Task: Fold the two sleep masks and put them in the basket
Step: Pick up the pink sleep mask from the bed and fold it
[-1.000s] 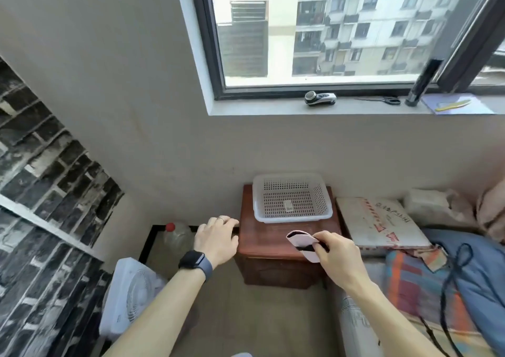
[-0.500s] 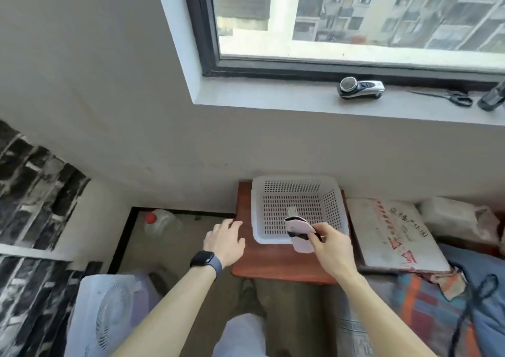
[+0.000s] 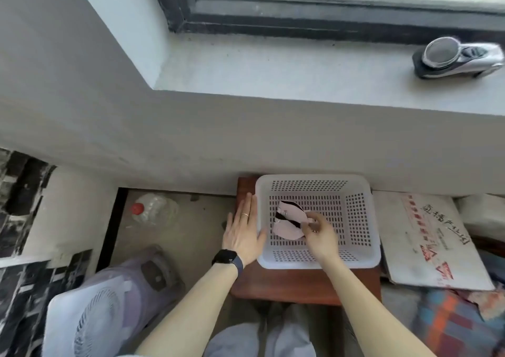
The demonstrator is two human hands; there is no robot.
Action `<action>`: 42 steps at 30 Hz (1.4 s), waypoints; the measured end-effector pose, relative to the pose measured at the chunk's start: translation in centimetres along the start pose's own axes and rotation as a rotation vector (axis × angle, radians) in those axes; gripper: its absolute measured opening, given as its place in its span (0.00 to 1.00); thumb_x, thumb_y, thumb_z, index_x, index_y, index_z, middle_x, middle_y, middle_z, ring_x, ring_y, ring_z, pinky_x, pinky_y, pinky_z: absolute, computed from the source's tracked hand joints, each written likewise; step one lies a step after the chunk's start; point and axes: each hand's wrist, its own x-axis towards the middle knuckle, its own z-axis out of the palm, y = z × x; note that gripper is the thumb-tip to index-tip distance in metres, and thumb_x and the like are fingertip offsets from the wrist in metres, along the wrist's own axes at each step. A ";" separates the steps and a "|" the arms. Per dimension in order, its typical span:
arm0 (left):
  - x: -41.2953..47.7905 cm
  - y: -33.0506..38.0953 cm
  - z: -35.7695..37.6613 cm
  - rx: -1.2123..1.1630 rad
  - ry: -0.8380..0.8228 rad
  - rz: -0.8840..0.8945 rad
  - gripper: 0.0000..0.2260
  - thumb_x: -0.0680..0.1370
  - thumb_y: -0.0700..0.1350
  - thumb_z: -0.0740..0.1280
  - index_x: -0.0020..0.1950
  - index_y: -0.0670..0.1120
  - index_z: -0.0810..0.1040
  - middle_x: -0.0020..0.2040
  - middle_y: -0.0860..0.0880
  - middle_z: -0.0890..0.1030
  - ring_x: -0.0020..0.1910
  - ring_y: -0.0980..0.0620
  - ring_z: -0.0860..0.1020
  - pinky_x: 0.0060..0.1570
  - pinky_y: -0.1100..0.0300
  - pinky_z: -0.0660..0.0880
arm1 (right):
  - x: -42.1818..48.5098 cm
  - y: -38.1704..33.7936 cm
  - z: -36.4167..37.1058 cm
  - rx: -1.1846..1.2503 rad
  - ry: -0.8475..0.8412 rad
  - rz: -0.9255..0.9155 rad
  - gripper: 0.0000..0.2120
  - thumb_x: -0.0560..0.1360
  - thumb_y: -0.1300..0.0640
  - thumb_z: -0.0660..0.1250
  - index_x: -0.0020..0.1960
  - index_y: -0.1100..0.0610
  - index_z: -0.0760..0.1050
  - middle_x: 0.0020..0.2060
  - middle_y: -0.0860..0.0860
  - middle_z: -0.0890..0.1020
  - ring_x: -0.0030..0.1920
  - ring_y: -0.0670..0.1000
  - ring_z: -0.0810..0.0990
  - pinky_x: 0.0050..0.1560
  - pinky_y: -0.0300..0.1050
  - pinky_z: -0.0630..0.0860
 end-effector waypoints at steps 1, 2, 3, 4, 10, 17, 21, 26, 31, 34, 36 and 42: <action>0.2 -0.3 0.3 0.018 0.016 0.013 0.36 0.81 0.57 0.54 0.80 0.47 0.37 0.80 0.50 0.36 0.80 0.51 0.42 0.78 0.45 0.46 | 0.8 0.0 0.4 0.026 -0.017 0.015 0.12 0.78 0.55 0.65 0.61 0.49 0.75 0.53 0.54 0.84 0.51 0.57 0.83 0.52 0.57 0.80; 0.2 -0.5 0.4 0.043 0.040 0.032 0.35 0.81 0.57 0.53 0.80 0.47 0.37 0.79 0.50 0.35 0.79 0.52 0.40 0.77 0.45 0.44 | 1.3 -0.2 0.7 0.048 -0.022 0.026 0.12 0.78 0.55 0.65 0.61 0.49 0.75 0.54 0.54 0.83 0.50 0.57 0.83 0.52 0.58 0.80; 0.3 -0.8 0.5 0.064 0.059 0.050 0.35 0.81 0.58 0.52 0.80 0.47 0.37 0.79 0.50 0.35 0.79 0.53 0.39 0.77 0.46 0.43 | 2.0 -0.4 1.0 0.050 -0.020 0.033 0.12 0.78 0.55 0.65 0.62 0.49 0.75 0.53 0.54 0.83 0.49 0.57 0.84 0.51 0.58 0.81; 0.5 -1.0 0.6 0.075 0.075 0.063 0.34 0.81 0.57 0.51 0.80 0.47 0.37 0.79 0.50 0.35 0.79 0.53 0.39 0.77 0.47 0.42 | 2.8 -0.5 1.4 0.038 -0.015 0.030 0.13 0.78 0.54 0.65 0.62 0.50 0.75 0.53 0.53 0.83 0.48 0.56 0.84 0.50 0.56 0.81; 1.0 -2.5 0.9 0.080 0.165 0.040 0.31 0.81 0.49 0.53 0.81 0.46 0.44 0.82 0.49 0.47 0.80 0.50 0.49 0.77 0.45 0.47 | 5.3 -2.1 4.1 0.029 0.005 -0.017 0.12 0.79 0.56 0.64 0.62 0.52 0.77 0.53 0.51 0.83 0.49 0.51 0.81 0.40 0.42 0.77; 1.0 -1.9 1.9 0.044 0.227 -0.011 0.30 0.81 0.47 0.54 0.80 0.42 0.47 0.81 0.46 0.51 0.80 0.48 0.54 0.76 0.42 0.53 | 6.2 -2.9 5.1 -0.178 0.031 -0.150 0.11 0.79 0.57 0.64 0.59 0.55 0.81 0.50 0.54 0.86 0.51 0.55 0.82 0.50 0.48 0.78; 1.2 -1.1 2.1 0.032 0.236 -0.037 0.30 0.81 0.47 0.52 0.80 0.42 0.46 0.81 0.45 0.51 0.80 0.48 0.53 0.76 0.42 0.53 | 7.0 -3.0 5.2 -0.139 0.097 -0.071 0.11 0.79 0.57 0.65 0.59 0.58 0.80 0.53 0.55 0.86 0.54 0.57 0.82 0.49 0.44 0.74; 2.7 -1.1 1.3 0.095 0.216 0.011 0.31 0.80 0.47 0.52 0.80 0.42 0.44 0.82 0.46 0.50 0.80 0.49 0.52 0.77 0.43 0.50 | 7.4 -2.9 5.1 -0.110 0.146 -0.065 0.12 0.79 0.56 0.65 0.59 0.59 0.80 0.54 0.55 0.85 0.54 0.57 0.82 0.49 0.43 0.71; 2.9 -1.3 0.9 0.136 0.200 0.006 0.31 0.80 0.47 0.53 0.80 0.42 0.44 0.82 0.46 0.48 0.80 0.49 0.50 0.77 0.43 0.48 | 7.2 -2.9 4.4 -0.149 0.102 -0.145 0.14 0.80 0.48 0.63 0.58 0.54 0.81 0.51 0.51 0.86 0.47 0.52 0.83 0.45 0.44 0.76; 2.3 -0.3 1.0 0.144 0.210 -0.004 0.31 0.80 0.47 0.52 0.80 0.41 0.45 0.82 0.44 0.50 0.80 0.47 0.51 0.76 0.43 0.49 | 6.3 -2.8 3.5 -0.190 0.080 -0.120 0.18 0.80 0.46 0.61 0.64 0.52 0.78 0.57 0.51 0.85 0.51 0.53 0.83 0.47 0.42 0.75; 1.8 0.0 0.5 0.143 0.187 -0.014 0.31 0.80 0.49 0.53 0.80 0.42 0.45 0.82 0.44 0.49 0.80 0.47 0.51 0.76 0.42 0.50 | 5.3 -2.8 2.6 -0.195 0.051 -0.087 0.20 0.79 0.48 0.61 0.69 0.52 0.74 0.63 0.50 0.82 0.60 0.54 0.81 0.50 0.43 0.74; 0.1 2.5 -3.5 0.213 0.111 0.033 0.33 0.79 0.53 0.55 0.81 0.43 0.48 0.82 0.43 0.50 0.80 0.43 0.49 0.76 0.41 0.49 | -1.6 -3.7 -2.8 -0.185 0.065 -0.144 0.19 0.78 0.49 0.62 0.68 0.50 0.75 0.65 0.49 0.81 0.66 0.52 0.78 0.59 0.42 0.71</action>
